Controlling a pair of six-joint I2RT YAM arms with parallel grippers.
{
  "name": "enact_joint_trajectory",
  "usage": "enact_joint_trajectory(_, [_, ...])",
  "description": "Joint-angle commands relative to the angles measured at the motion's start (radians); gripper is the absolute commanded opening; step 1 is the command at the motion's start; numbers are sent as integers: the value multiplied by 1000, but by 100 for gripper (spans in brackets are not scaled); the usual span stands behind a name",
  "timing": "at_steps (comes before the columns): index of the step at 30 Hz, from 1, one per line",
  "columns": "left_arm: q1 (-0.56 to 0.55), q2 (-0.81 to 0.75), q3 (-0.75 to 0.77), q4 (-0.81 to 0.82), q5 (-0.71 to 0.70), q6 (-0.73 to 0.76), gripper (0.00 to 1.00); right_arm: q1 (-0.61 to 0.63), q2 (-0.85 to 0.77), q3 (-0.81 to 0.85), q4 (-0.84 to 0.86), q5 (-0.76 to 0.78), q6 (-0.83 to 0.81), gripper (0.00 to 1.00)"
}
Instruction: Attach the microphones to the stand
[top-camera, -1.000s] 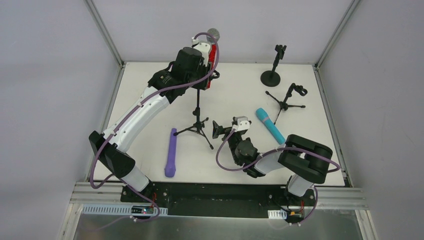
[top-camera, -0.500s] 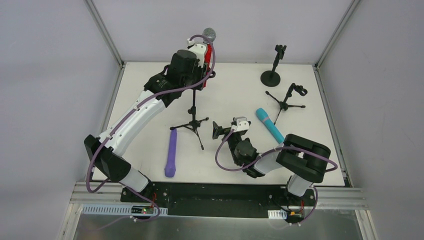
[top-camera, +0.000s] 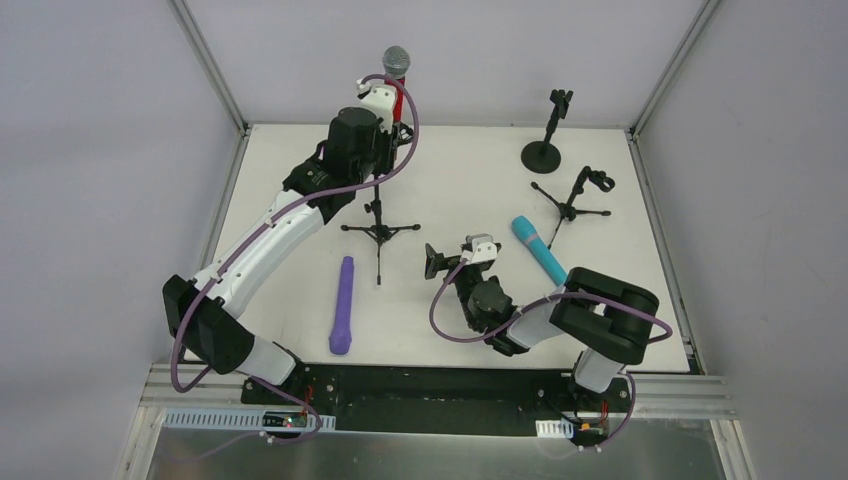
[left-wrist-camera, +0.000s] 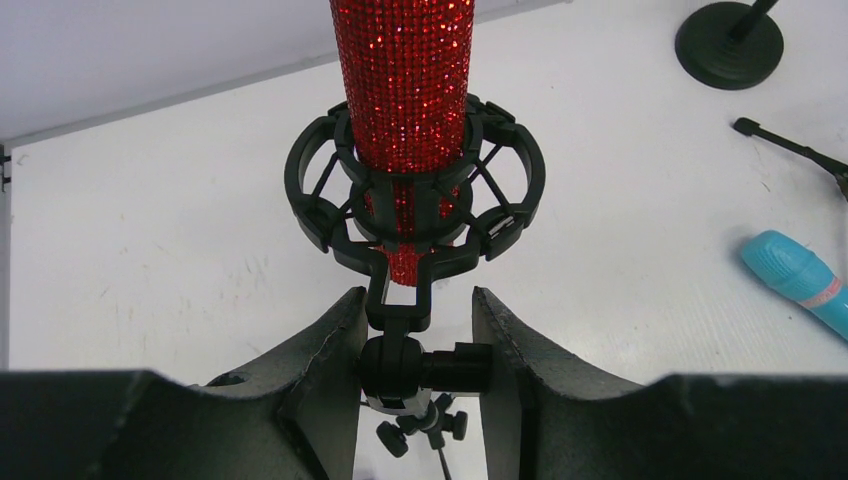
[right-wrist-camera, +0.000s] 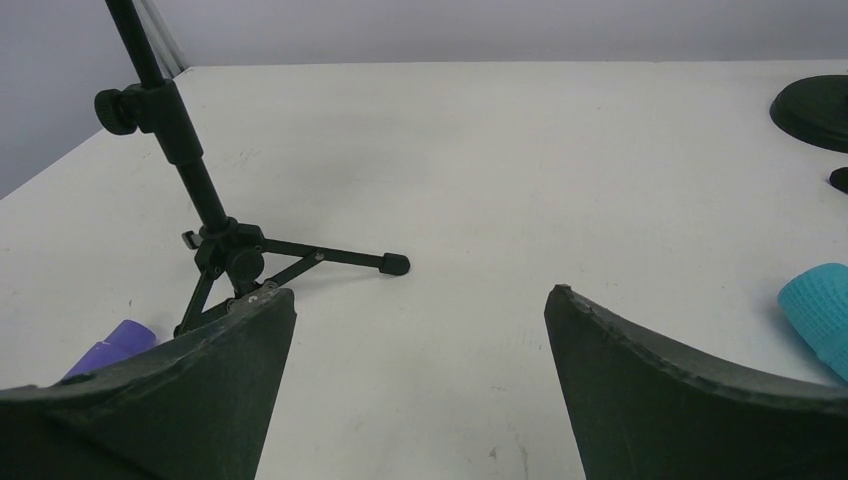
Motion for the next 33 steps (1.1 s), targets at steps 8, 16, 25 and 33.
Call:
enact_joint_trajectory(8, [81,-72,-92,289,-59,35,0,-4,4,23,40,29,1,99])
enact_joint_trajectory(16, [159,-75,-143,382,-53,32,0,-3,7,25,41,29,-4,99])
enact_joint_trajectory(25, [219,-46,-126,406,-122,31,0,-2,13,28,41,29,-10,99])
enact_joint_trajectory(33, [259,4,-95,386,-254,-20,0,-3,21,32,41,28,-16,99])
